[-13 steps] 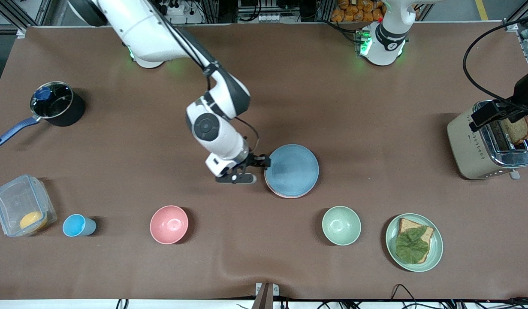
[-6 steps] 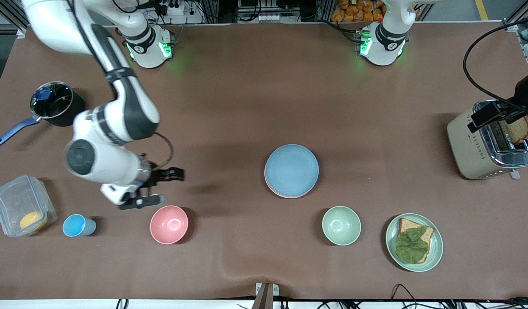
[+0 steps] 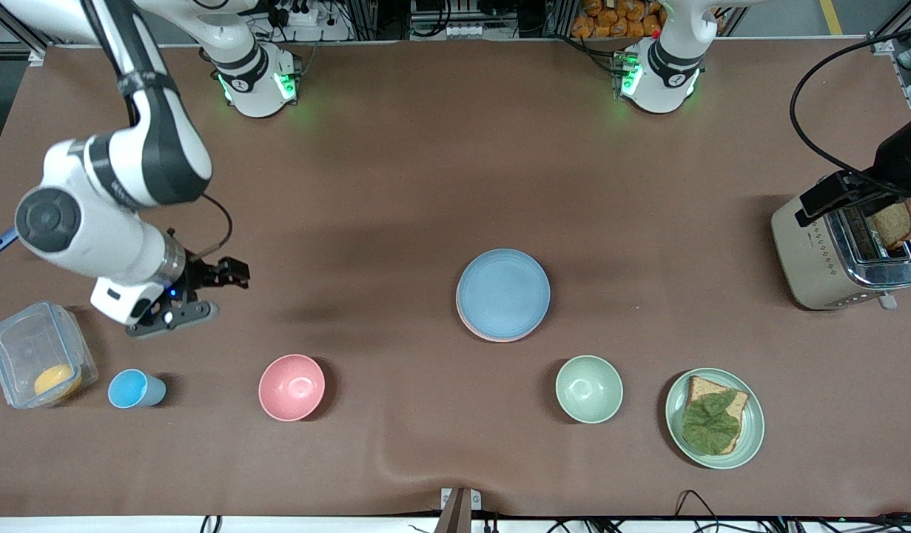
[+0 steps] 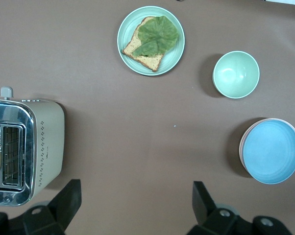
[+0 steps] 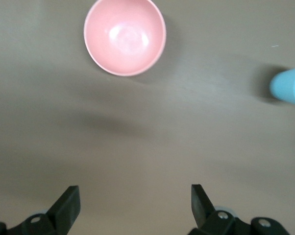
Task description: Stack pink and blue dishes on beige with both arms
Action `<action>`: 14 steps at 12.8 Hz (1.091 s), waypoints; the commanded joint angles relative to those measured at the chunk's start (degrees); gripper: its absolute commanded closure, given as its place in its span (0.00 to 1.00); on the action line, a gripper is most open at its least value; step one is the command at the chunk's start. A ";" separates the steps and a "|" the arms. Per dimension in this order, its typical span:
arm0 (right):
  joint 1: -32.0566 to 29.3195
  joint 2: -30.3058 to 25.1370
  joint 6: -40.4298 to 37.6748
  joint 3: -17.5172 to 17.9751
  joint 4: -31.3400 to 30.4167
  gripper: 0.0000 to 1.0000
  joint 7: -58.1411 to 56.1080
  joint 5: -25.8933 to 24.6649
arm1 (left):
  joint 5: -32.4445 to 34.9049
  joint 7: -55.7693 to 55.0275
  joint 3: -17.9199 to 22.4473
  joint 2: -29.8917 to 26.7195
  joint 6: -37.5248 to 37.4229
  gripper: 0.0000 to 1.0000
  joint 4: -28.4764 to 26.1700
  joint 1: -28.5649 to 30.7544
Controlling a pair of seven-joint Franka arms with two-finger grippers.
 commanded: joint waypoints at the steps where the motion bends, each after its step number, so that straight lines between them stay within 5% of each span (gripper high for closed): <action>1: -0.23 -6.43 -1.99 0.54 -3.16 0.00 -5.48 -8.65 | -1.28 3.93 0.26 0.66 -0.83 0.00 0.73 0.01; 6: -5.14 -6.62 -19.04 0.36 10.11 0.00 -11.05 -8.33 | -1.01 4.12 0.08 2.24 -1.00 0.00 0.73 -0.96; 12: -9.38 -8.90 -18.80 0.36 10.12 0.00 1.42 6.41 | -0.66 4.12 -0.19 0.05 -3.99 0.00 0.73 -0.34; 14: -9.11 -9.34 -15.29 0.45 9.86 0.00 3.19 7.15 | -0.66 5.43 -0.01 -1.09 -5.57 0.00 0.64 0.36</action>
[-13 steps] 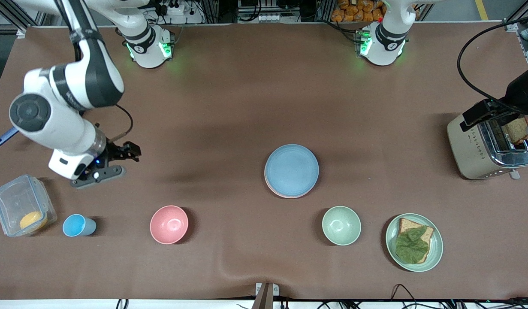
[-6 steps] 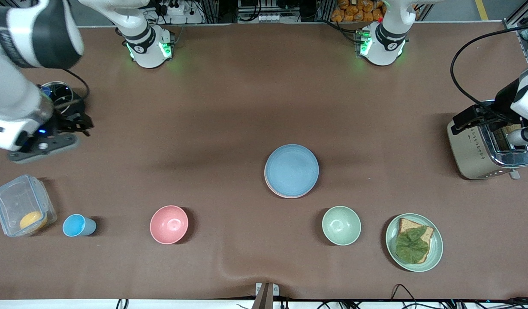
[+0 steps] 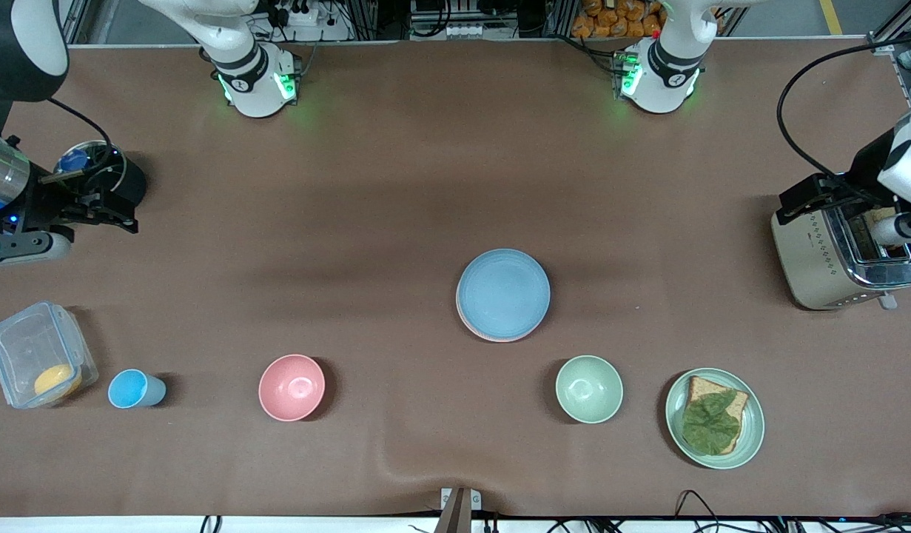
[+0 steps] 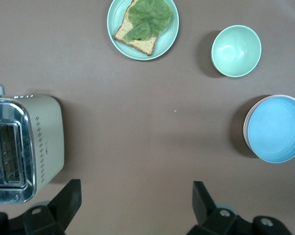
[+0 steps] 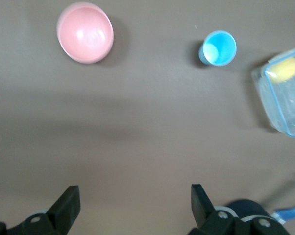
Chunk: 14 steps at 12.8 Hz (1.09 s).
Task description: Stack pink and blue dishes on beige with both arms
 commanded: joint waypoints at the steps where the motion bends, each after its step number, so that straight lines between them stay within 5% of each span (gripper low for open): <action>1: -0.50 -1.52 1.73 0.58 -0.58 0.00 2.06 1.83 | -0.57 1.51 -0.16 -2.92 -2.46 0.00 -0.40 0.73; 4: -0.50 -1.61 1.38 0.58 -0.75 0.00 2.06 1.65 | -0.04 1.86 -0.69 -5.39 -2.38 0.00 -3.64 1.16; 7: -0.50 -1.61 1.21 0.67 -0.76 0.00 2.06 1.65 | 0.75 1.68 -1.21 -11.53 4.63 0.00 -13.55 1.16; 14: -0.33 -1.61 1.12 0.67 -0.93 0.00 2.06 1.65 | 3.30 1.59 -1.74 -6.98 -3.34 0.00 -4.89 0.28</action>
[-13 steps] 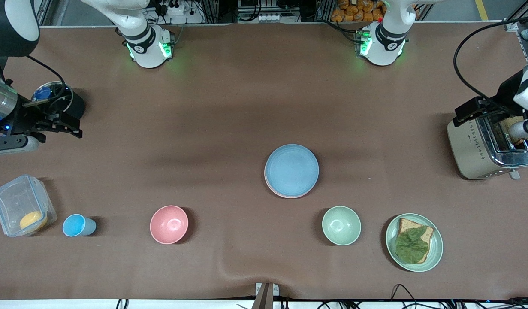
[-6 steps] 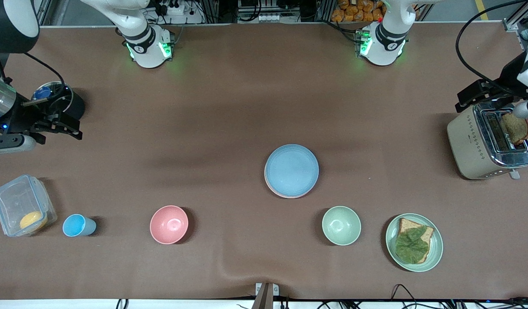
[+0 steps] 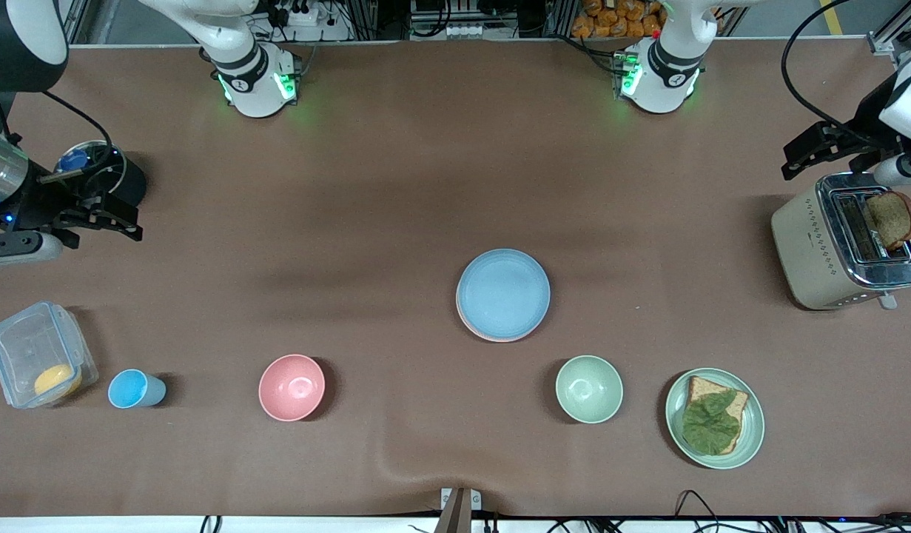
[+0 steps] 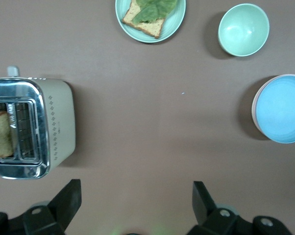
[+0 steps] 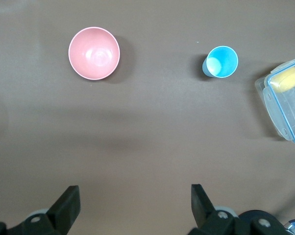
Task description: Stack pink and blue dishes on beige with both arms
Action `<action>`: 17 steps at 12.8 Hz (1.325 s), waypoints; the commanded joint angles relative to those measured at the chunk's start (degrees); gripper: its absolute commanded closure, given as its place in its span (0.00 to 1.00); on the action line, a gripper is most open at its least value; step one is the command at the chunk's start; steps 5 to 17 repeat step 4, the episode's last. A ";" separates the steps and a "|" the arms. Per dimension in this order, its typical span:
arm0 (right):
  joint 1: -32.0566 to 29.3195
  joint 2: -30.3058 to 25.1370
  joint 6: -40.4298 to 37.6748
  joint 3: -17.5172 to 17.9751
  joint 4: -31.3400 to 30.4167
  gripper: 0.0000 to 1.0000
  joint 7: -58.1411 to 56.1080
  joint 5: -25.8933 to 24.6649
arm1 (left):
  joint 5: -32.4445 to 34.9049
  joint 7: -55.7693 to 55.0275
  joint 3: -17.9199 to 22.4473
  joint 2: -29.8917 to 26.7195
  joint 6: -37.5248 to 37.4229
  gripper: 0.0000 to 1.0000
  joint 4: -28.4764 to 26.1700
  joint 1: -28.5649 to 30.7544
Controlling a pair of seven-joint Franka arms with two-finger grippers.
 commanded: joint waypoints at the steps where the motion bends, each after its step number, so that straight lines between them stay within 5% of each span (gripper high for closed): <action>1: -0.33 -1.20 -0.31 0.41 -0.88 0.00 0.89 1.00 | 0.87 1.41 -0.68 1.55 -1.92 0.00 2.57 0.21; 17: -0.25 -1.20 -0.31 0.41 -0.88 0.00 0.89 1.00 | 0.78 2.21 -0.59 1.64 -1.92 0.00 2.57 0.21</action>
